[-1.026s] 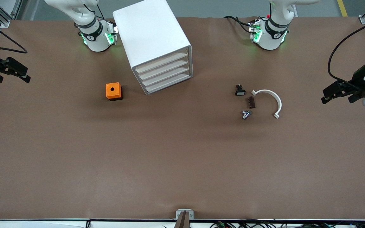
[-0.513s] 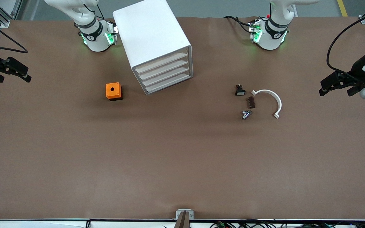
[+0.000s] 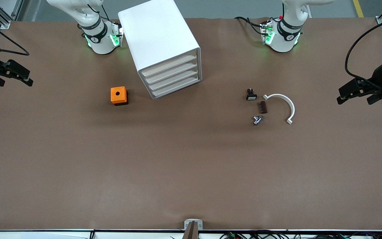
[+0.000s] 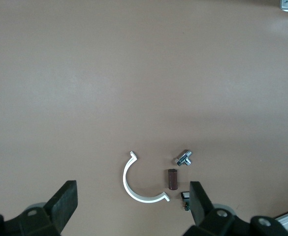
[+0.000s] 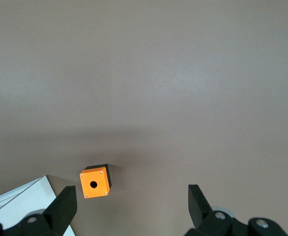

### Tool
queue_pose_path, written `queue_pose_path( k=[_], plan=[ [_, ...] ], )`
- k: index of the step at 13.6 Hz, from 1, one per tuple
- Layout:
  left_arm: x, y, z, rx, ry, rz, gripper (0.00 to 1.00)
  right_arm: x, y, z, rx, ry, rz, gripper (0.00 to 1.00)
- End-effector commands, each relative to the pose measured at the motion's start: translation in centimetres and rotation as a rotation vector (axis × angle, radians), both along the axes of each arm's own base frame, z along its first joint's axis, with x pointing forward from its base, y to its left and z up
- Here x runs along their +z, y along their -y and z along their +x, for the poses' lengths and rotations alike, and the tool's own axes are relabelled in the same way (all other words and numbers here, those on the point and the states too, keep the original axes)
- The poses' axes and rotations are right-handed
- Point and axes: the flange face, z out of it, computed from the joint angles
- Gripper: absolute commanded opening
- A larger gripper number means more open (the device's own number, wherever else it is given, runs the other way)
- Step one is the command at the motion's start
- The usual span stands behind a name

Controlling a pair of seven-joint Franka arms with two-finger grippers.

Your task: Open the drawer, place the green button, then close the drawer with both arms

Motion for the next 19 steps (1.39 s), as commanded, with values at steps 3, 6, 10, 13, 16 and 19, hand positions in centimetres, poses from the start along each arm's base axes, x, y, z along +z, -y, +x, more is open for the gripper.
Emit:
queue_pose_path(
  k=[3,6,10,13,16,19],
  plan=[
    [0.1,-0.2,0.3,0.009,-0.014,0.022,1.00,0.5,0.1,-0.7,0.005,0.010,0.013,1.00],
    [0.5,-0.1,-1.0,0.005,-0.064,0.025,1.00,0.6,0.3,-0.7,0.003,0.012,0.007,1.00],
    [0.8,-0.4,-1.9,0.010,-0.066,0.021,1.00,0.5,0.3,-0.6,0.005,0.014,0.000,1.00],
    [0.8,-0.3,-2.1,0.011,-0.061,0.021,1.00,0.5,0.3,-0.6,0.006,0.013,-0.006,1.00],
    [0.1,-0.4,-3.2,0.015,-0.022,0.020,1.00,0.5,0.2,-0.6,0.010,0.013,-0.008,1.00],
    [0.1,-0.3,-3.3,0.013,-0.006,0.020,1.00,0.5,0.3,-0.6,0.010,0.014,-0.014,1.00]
  ],
)
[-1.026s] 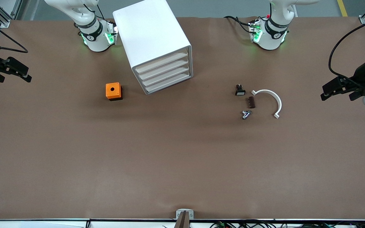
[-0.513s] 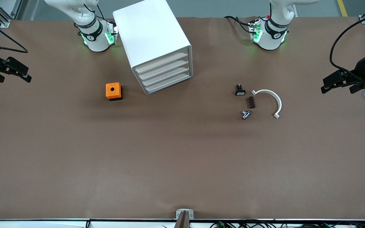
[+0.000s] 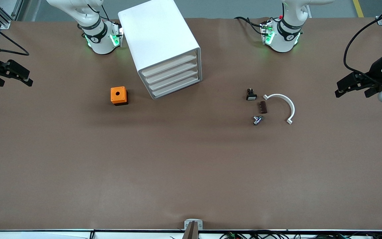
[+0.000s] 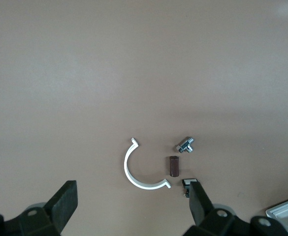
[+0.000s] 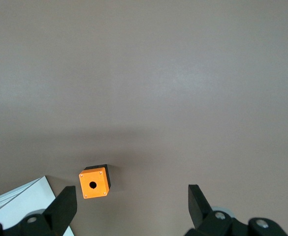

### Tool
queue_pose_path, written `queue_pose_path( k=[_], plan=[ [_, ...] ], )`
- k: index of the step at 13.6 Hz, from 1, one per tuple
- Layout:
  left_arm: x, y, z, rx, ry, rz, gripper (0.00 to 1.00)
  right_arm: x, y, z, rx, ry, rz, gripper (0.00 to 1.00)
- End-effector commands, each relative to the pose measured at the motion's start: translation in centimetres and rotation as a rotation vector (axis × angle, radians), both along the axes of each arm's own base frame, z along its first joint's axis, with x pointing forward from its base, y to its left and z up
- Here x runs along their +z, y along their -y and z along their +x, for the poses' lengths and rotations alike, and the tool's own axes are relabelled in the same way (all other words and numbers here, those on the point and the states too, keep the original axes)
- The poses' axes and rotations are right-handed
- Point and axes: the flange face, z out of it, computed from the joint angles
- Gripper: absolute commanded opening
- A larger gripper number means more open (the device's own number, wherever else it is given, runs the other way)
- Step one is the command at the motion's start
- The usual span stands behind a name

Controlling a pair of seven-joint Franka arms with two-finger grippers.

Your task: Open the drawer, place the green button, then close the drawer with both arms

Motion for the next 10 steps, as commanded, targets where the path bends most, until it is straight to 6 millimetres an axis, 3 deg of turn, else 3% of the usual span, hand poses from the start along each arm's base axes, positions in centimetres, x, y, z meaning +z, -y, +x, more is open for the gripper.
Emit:
queue_pose_path(
  k=[1,10],
  plan=[
    [0.32,0.03,-1.00,0.008,0.025,0.019,1.00,0.49,0.25,-0.65,0.009,0.011,-0.009,1.00],
    [0.74,0.19,-0.89,0.004,0.038,0.019,1.00,0.35,0.30,-0.68,0.042,0.003,-0.007,1.00]
  ],
)
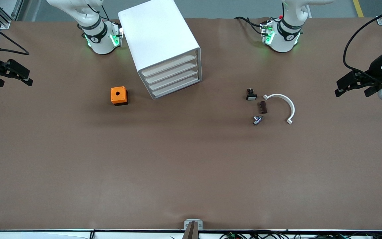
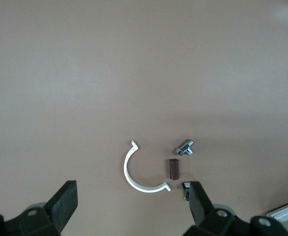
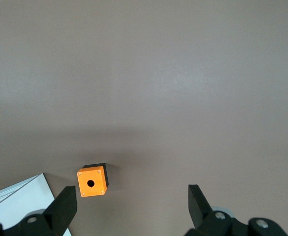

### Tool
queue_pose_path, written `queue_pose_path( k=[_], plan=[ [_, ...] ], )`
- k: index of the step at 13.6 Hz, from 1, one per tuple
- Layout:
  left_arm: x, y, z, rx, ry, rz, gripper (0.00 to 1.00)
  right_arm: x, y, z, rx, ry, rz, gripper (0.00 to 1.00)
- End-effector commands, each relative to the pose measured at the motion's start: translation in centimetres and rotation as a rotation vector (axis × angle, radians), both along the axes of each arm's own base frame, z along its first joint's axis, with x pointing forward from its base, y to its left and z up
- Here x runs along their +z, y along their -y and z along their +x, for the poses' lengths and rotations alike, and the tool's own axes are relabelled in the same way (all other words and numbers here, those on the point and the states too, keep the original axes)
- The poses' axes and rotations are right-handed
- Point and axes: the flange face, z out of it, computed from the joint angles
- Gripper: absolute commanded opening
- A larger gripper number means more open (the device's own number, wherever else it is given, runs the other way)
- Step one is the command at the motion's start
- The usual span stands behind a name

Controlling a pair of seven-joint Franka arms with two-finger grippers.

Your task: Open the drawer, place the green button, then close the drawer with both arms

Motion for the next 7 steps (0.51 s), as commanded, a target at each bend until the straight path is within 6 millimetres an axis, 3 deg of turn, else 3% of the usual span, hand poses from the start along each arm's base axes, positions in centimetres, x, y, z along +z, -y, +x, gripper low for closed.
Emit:
queue_pose_path(
  k=[1,7],
  plan=[
    [0.63,0.16,-0.64,0.004,0.020,0.020,1.00,0.36,0.31,-0.67,0.014,0.004,-0.005,1.00],
    [0.60,0.18,-0.67,0.005,0.017,0.019,1.00,0.41,0.21,-0.74,0.000,0.003,0.005,1.00]
  ],
)
